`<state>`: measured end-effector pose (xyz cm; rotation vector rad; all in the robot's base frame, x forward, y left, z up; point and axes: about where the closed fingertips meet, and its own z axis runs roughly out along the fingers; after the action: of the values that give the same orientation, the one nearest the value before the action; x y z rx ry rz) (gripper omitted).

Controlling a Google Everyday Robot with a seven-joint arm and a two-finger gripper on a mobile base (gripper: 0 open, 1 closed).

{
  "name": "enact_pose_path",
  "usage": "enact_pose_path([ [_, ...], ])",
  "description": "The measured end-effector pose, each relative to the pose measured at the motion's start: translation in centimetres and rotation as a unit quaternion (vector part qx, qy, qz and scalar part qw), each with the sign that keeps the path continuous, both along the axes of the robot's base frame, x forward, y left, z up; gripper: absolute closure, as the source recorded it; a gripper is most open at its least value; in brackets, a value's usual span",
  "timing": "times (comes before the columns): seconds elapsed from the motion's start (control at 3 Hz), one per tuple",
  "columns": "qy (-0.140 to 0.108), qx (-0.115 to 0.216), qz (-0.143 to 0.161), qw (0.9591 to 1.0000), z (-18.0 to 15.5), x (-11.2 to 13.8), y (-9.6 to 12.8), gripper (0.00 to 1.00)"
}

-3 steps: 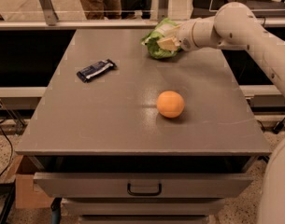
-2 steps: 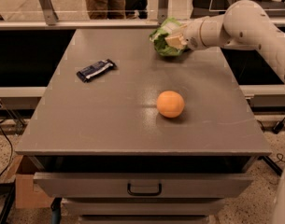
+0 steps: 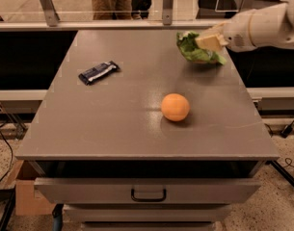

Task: Move green rice chip bag near orange

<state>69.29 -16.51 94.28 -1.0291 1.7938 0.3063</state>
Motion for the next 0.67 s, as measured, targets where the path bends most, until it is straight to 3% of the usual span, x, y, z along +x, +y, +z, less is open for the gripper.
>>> enact_pose_path([
  [0.33, 0.033, -0.013, 0.023, 0.9991, -0.4, -5.8, -1.5, 1.0],
  [0.67, 0.057, -0.028, 0.039, 0.9972, -1.5, -9.8, -2.5, 1.0],
])
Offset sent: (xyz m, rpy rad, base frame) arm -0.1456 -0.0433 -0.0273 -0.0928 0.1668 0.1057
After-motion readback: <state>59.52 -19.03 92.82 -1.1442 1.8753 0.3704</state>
